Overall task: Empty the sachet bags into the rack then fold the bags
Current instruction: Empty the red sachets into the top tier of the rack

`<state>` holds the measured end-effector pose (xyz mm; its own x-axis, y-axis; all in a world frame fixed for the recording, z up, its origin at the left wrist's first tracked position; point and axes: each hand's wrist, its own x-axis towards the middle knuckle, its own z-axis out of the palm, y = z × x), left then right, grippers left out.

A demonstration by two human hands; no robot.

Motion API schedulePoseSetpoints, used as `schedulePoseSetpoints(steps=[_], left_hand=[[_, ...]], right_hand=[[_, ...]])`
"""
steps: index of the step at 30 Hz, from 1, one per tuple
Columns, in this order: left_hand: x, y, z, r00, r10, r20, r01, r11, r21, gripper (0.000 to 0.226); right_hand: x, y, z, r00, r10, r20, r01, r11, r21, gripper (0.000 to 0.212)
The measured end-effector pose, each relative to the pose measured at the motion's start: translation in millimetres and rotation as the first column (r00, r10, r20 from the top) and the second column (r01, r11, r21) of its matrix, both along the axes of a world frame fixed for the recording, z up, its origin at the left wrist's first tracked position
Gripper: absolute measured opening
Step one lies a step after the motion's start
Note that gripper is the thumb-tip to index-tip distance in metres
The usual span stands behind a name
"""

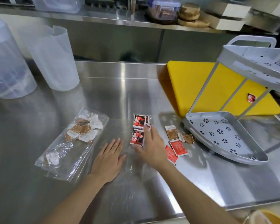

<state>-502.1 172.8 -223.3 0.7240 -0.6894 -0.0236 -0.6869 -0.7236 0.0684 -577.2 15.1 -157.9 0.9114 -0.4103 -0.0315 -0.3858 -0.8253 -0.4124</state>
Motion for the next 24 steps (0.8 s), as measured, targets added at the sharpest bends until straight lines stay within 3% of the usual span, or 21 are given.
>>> schedulePoseSetpoints(steps=[4,9,11,12,13,15,17,20,22,24], left_hand=[[-4.5,16.2,2.7,0.997,0.054,-0.063,-0.054,0.999,-0.008,0.067],[-11.1,33.4,4.8,0.991,0.123,-0.061,-0.127,0.990,-0.065,0.070],[-12.0,36.5,3.8,0.990,0.139,-0.020,-0.140,0.988,-0.058,0.068],[-12.6,37.8,4.1,0.989,0.148,-0.016,-0.148,0.988,-0.040,0.065],[-12.6,39.4,4.9,0.986,0.163,-0.023,-0.163,0.986,-0.028,0.062],[-12.3,45.4,4.4,0.983,0.178,-0.039,-0.180,0.983,-0.029,0.060],[-10.8,54.9,1.0,0.981,0.190,-0.029,-0.192,0.979,-0.065,0.061],[-10.0,65.3,-0.5,0.976,0.216,0.008,-0.214,0.970,-0.112,0.073],[-8.3,70.0,2.1,0.976,0.218,-0.007,-0.217,0.965,-0.146,0.084],[-5.7,71.1,6.7,0.969,0.227,-0.100,-0.239,0.961,-0.138,0.088]], right_hand=[[6.7,15.3,-43.8,0.978,0.081,-0.191,-0.099,0.991,-0.090,0.100],[3.3,17.5,-56.7,0.995,0.090,-0.052,-0.094,0.992,-0.082,0.091],[4.0,17.1,-53.8,0.996,0.046,0.073,-0.050,0.997,0.053,0.071],[4.6,16.6,-48.9,0.990,-0.045,0.134,0.013,0.974,0.226,0.055],[5.5,16.0,-41.9,0.972,-0.167,0.165,0.080,0.896,0.438,0.043],[9.9,11.2,-26.3,0.889,-0.438,0.135,0.185,0.612,0.769,0.031],[14.2,-0.2,-17.4,0.802,-0.598,-0.007,0.290,0.378,0.879,0.032],[8.3,-14.3,-20.7,0.740,-0.619,-0.263,0.268,-0.087,0.959,0.023],[-2.7,-17.7,-24.4,0.746,-0.542,-0.387,0.315,-0.224,0.922,0.015],[-13.8,-20.3,-23.4,0.748,-0.500,-0.436,0.375,-0.223,0.900,0.015]])
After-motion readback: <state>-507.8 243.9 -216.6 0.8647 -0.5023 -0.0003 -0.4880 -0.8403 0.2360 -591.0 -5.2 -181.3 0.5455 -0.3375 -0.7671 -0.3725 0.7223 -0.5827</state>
